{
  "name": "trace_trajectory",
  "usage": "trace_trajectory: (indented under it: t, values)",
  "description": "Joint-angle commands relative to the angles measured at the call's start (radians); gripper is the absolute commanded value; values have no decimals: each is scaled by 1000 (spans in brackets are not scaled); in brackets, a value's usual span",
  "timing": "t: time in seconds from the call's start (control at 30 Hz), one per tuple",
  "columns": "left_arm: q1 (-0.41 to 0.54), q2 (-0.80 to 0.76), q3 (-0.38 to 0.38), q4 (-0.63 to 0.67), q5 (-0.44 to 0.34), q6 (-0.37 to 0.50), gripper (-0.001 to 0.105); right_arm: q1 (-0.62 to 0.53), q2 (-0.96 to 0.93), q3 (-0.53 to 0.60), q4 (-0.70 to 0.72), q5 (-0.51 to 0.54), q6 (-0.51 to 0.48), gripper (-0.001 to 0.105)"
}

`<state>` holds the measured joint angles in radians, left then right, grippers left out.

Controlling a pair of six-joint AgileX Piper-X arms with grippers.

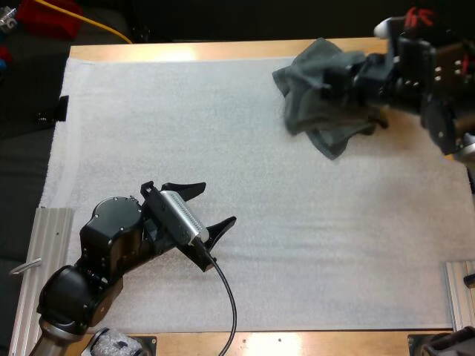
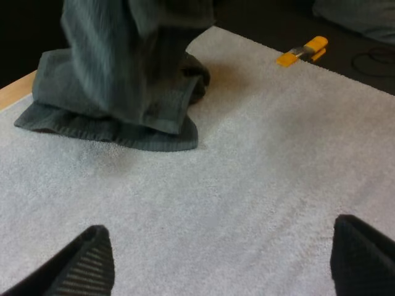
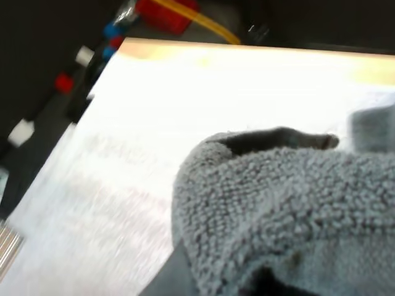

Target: Pick towel from pile, fold and stack

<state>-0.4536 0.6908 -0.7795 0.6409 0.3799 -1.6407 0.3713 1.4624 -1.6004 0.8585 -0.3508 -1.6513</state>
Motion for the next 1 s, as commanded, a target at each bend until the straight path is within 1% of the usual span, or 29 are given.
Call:
trace_trajectory:
  t: [0.0, 0.1, 0.33, 0.47, 0.6, 0.73, 0.9, 0.97]
  values:
    - [-5, -1, -8, -17, -25, 2, 70, 22, -11, -14, 12, -4, -19, 0]
    - [-5, -1, -8, -17, -98, 2, 70, 75, -11, -14, 29, -4, -28, 0]
    - [-5, -1, -8, -17, -182, 2, 70, 203, -11, -14, 66, 43, -27, 0]
    - [-5, -10, -8, -17, -245, 2, 70, 278, -11, -14, 66, 43, 22, 0]
    - [18, -21, -8, -17, -250, 2, 70, 359, -11, -14, 82, 43, 41, 0]
    - [47, -31, -8, -15, -248, 2, 70, 432, -11, -14, 162, 68, 41, 0]
    - [65, -44, -8, -15, -248, 2, 70, 525, -12, -14, 353, 178, 32, 0]
    - [65, -43, -8, -15, -248, 2, 70, 558, -12, -14, 413, 248, 32, 0]
